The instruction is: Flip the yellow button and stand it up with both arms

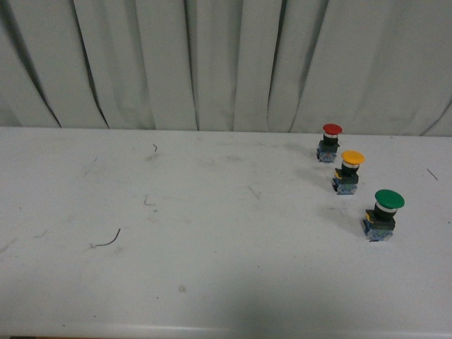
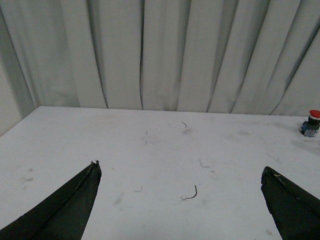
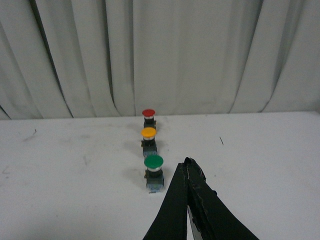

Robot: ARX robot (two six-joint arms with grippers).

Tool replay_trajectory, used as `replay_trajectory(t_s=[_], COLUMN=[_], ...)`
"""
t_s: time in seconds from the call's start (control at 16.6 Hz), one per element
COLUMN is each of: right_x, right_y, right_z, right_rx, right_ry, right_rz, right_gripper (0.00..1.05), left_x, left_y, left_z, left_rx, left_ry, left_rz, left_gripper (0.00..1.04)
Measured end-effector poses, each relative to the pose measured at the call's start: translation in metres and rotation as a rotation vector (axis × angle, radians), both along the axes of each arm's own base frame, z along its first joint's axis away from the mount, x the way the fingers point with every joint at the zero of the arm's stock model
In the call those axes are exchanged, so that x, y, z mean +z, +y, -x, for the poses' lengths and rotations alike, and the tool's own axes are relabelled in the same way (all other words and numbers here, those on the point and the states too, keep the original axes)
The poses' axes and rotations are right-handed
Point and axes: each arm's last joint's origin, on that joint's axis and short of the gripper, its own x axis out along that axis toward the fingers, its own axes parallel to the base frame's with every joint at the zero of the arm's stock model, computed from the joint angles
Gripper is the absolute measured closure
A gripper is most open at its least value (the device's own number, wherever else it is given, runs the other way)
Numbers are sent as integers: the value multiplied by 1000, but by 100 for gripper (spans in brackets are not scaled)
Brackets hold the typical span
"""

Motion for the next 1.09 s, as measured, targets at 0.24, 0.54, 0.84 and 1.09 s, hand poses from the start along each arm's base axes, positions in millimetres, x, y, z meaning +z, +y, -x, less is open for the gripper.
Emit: replay_trajectory(t_s=[0.24,0.54,0.84,1.09], right_x=[-2,-3,-2,-3], right_y=[0,0,0,0], right_z=[0,0,0,0], right_rx=[0,0,0,0], right_ry=[21,21,21,21], right_rz=[0,1,0,0], right_gripper=[103,53,7,6], left_x=[0,0,0,0], left_y=[0,0,0,0], left_z=[0,0,0,0], left_rx=[0,0,0,0], left_ry=[-1,-1,-1,-1], left_rz=[0,0,0,0], left_gripper=[7,7,7,7])
